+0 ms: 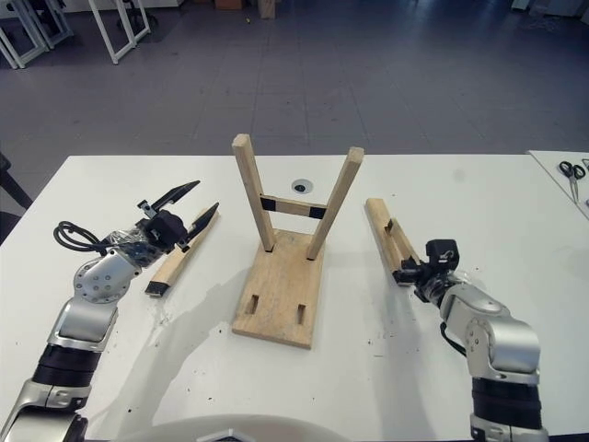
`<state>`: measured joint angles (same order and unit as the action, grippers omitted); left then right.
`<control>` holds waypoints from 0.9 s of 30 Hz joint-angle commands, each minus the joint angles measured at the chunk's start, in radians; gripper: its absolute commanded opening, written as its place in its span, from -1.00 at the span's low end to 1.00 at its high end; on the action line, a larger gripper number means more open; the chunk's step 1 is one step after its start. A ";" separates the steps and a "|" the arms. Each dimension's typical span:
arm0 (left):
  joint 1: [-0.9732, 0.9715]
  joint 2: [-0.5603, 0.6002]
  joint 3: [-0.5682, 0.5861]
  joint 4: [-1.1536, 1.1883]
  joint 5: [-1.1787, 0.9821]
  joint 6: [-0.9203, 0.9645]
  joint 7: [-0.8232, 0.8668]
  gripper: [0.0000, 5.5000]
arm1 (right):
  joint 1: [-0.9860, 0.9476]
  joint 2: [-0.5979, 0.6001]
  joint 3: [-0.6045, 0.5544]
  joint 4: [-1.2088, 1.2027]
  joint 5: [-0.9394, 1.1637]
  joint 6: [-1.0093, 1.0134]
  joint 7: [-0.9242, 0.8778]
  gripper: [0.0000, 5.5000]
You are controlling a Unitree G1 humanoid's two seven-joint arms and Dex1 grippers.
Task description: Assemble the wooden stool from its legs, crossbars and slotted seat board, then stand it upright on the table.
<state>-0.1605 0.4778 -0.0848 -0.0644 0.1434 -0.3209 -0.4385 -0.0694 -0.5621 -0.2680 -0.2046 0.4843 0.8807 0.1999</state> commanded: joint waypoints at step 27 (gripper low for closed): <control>-0.633 -0.119 0.198 -0.244 -0.434 0.614 0.125 -0.16 | -0.171 -0.054 0.026 -0.379 0.957 0.018 0.208 -0.85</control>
<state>-0.7031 0.3491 0.1190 -0.2822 -0.2460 0.2240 -0.2981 -0.2720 -0.5657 -0.3127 -0.5611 1.5441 0.8739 0.3494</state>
